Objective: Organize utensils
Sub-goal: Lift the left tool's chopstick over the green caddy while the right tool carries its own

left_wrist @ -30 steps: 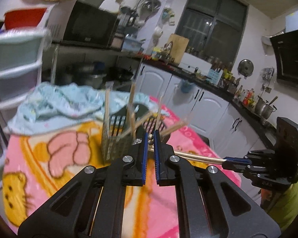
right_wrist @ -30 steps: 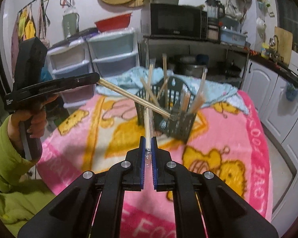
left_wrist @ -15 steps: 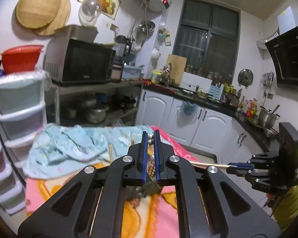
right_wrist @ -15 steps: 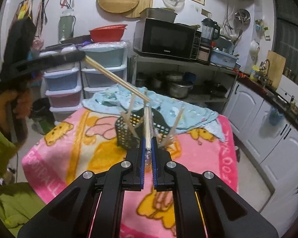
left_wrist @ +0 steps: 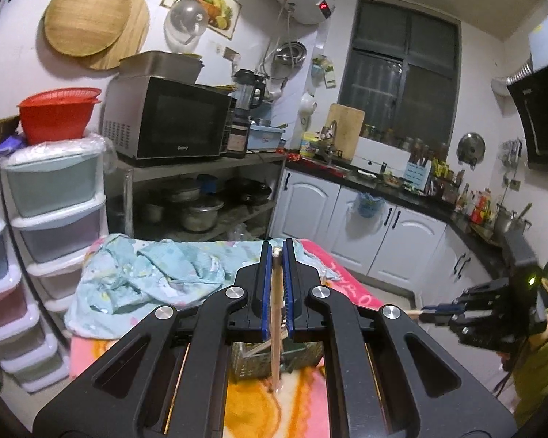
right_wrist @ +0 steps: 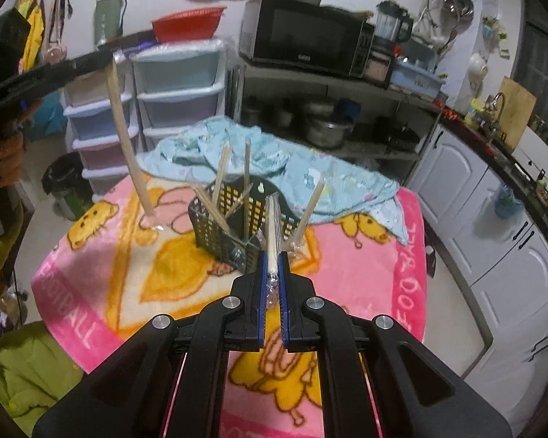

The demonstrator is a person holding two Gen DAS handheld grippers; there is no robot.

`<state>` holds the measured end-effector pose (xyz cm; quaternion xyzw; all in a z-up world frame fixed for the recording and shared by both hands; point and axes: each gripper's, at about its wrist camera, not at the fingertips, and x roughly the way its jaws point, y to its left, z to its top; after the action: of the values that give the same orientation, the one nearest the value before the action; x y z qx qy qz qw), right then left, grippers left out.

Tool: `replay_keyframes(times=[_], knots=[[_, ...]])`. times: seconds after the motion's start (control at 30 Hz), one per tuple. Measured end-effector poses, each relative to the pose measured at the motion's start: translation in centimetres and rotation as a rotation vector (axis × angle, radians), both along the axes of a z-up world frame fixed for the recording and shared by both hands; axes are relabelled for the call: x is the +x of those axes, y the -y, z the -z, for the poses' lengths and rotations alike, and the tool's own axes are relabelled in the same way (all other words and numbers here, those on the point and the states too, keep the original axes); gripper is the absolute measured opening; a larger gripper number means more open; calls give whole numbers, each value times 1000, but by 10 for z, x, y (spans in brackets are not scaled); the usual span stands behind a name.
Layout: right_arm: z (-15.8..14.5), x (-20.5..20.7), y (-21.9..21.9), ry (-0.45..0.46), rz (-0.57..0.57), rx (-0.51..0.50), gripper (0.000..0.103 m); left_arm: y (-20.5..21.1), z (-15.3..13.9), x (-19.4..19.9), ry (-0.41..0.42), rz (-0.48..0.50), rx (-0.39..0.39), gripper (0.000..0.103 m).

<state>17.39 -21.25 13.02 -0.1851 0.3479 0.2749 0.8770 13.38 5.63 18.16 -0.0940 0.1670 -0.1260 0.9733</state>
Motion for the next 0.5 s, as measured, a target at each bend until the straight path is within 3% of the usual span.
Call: replay_keyframes(times=[0.5], knots=[[9, 43, -20, -162, -58, -203, 6, 11, -34, 42, 72, -22, -26, 3]])
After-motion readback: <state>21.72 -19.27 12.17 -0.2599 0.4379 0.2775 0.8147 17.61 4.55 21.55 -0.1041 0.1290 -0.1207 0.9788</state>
